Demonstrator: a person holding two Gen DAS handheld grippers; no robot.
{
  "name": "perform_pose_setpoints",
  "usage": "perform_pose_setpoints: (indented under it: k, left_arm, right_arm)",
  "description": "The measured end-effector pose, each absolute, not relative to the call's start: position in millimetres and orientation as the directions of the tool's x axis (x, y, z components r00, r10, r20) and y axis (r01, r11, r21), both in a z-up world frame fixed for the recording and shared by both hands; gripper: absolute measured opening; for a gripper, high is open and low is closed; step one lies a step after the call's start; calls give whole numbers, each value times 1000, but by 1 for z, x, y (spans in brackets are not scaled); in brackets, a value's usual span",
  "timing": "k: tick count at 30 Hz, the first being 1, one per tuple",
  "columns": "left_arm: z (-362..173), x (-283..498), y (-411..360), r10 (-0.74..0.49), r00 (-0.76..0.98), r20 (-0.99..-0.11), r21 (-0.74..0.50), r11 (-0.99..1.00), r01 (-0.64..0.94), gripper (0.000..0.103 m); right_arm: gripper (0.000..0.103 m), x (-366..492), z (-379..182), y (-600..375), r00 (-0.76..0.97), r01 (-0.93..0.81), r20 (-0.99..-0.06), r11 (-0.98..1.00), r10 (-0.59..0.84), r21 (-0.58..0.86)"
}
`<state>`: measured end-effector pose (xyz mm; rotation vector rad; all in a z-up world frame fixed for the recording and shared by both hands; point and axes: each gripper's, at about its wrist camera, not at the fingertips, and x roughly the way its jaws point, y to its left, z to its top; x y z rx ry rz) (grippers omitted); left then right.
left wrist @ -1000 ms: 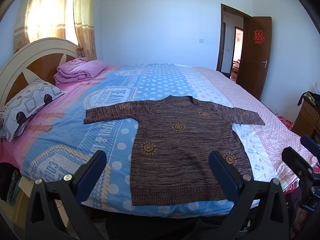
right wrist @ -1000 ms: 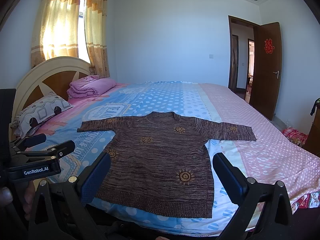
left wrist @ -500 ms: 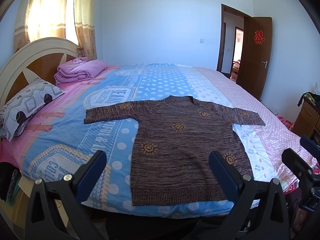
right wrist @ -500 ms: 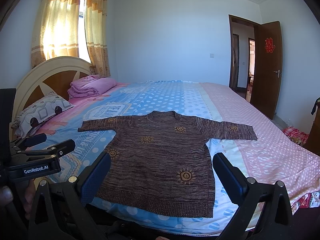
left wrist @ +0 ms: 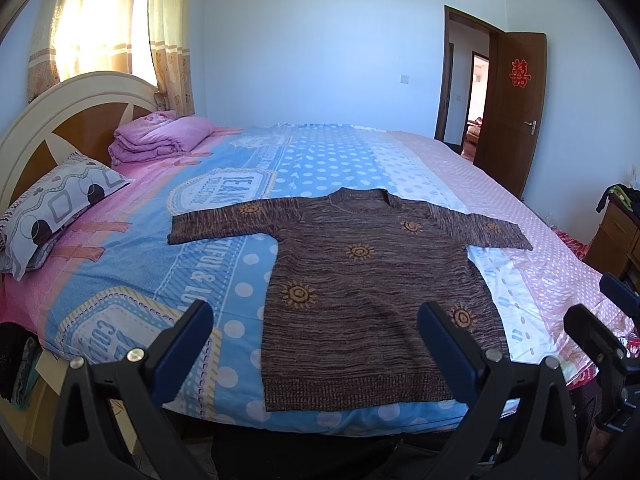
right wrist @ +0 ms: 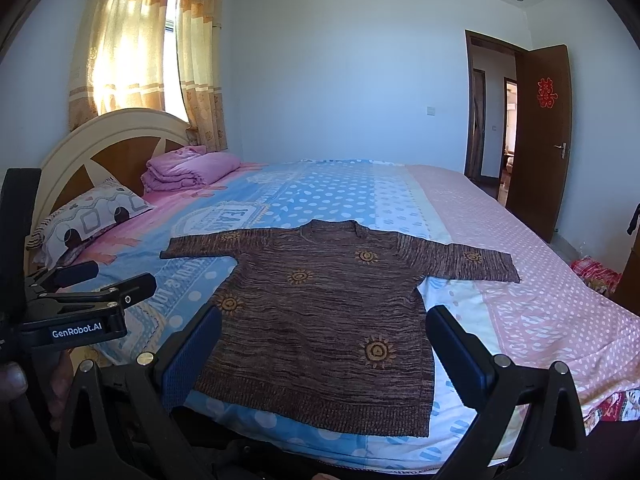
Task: Fold small clothes
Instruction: 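Move the right tool to the sweater's sleeve cuff and close on it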
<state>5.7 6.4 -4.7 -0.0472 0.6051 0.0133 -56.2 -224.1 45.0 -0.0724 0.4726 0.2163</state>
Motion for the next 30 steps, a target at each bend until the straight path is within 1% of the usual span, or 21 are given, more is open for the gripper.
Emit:
perform_pose_setpoints:
  k: [4, 10, 19, 26, 30]
  left_arm:
    - [-8, 10, 7, 6, 820, -572, -35, 999, -32, 103]
    - [-14, 24, 2, 12, 814, -581, 10, 1000, -8, 103]
    - [-25, 57, -4, -9, 801, -598, 27, 999, 31, 103]
    - [-44, 94, -15, 31, 778, -627, 88, 996, 31, 103]
    - [-54, 122, -20, 81, 776, -625, 138, 990, 7, 103]
  right_arm:
    - [102, -52, 41, -225, 855, -257, -467, 966, 225, -6]
    - [102, -35, 29, -228, 815, -324, -500, 946, 292, 24]
    - [102, -1, 9, -256, 810, -263, -525, 962, 260, 71]
    - [102, 36, -13, -281, 794, -219, -566, 973, 222, 75]
    - [102, 65, -28, -304, 774, -179, -599, 978, 205, 104]
